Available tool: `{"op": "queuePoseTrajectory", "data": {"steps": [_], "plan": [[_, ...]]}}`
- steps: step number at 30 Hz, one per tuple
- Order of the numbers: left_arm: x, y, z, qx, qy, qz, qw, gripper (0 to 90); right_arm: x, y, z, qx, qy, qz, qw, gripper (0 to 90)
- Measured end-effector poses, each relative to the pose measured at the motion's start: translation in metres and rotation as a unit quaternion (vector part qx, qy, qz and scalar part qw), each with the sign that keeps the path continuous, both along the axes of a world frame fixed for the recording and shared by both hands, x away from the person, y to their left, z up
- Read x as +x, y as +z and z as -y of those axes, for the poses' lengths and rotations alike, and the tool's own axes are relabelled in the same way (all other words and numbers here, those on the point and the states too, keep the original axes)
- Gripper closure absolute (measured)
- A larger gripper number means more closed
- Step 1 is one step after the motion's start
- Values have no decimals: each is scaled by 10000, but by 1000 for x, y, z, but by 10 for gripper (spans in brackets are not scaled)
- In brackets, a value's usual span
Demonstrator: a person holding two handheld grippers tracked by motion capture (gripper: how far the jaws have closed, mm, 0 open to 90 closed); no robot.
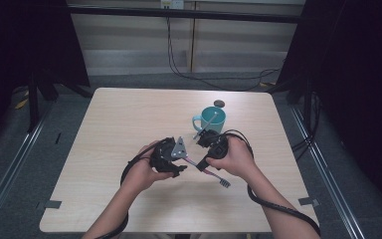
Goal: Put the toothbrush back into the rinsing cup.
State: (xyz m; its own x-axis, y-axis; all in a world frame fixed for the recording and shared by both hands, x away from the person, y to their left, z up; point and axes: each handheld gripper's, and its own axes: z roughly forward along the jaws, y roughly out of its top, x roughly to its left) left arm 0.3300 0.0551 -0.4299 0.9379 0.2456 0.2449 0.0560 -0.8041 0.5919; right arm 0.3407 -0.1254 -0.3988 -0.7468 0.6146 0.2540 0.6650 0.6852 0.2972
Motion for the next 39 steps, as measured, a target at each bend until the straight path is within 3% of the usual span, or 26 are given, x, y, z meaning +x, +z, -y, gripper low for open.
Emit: {"op": "queuePoseTrajectory", "data": {"steps": [4,7,11,15,19,22,27,39], "plan": [[-1,-1,1,48,-76,18,10000,399,-1,-1,1,-37,-6,21,10000,849],[-2,-2,4,214,-122,144,9996,383,-1,0,1,-24,23,5,10000,849],[-1,-2,4,160,-120,185,9996,375,-1,0,1,-9,19,-4,10000,849],[-2,-3,6,159,-272,262,9992,377,-1,1,1,47,54,-16,10000,849],[-1,-3,3,180,-257,335,9989,469,0,1,0,93,73,-65,9999,849],[0,-3,-1,25,-211,302,9993,528,0,0,1,178,79,-102,9998,849],[-2,-3,1,66,-213,359,9991,502,1,0,1,199,98,-119,9997,849],[-1,-6,-4,-6,-87,249,9997,601,0,0,0,189,165,-132,9996,848]]}}
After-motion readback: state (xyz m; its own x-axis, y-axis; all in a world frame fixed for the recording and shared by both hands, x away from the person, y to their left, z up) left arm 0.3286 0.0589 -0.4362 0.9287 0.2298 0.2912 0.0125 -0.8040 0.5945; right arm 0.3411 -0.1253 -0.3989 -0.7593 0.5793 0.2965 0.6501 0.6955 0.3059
